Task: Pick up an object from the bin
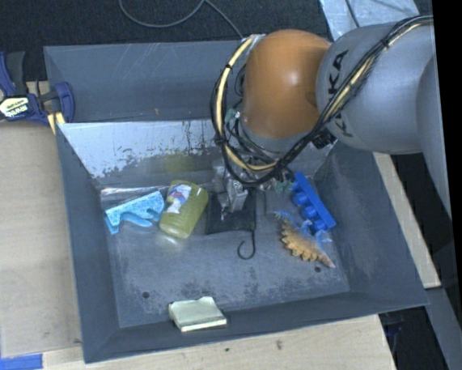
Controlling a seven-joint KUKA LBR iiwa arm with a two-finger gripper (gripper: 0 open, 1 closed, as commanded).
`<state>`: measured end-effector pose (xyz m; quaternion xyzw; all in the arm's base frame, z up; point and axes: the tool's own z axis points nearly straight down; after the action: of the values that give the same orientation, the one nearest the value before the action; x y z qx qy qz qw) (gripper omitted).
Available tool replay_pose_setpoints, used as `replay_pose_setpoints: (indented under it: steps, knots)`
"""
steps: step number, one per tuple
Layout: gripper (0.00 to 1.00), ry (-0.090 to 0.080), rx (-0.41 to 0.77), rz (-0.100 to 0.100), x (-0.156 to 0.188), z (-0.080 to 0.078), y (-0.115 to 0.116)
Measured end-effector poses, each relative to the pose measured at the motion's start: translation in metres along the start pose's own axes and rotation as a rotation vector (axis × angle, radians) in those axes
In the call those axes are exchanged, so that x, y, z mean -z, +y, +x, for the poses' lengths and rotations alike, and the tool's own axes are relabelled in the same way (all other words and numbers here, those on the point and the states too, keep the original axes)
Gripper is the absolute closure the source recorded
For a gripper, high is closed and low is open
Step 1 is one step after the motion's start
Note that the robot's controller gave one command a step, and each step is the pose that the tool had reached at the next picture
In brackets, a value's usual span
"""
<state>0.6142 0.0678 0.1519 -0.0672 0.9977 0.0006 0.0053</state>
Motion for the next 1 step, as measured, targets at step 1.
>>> replay_pose_setpoints:
  steps: [1]
  knots:
    - [1.00, -0.006, 0.044, 0.000, 0.0186, -0.0044, -0.0055]
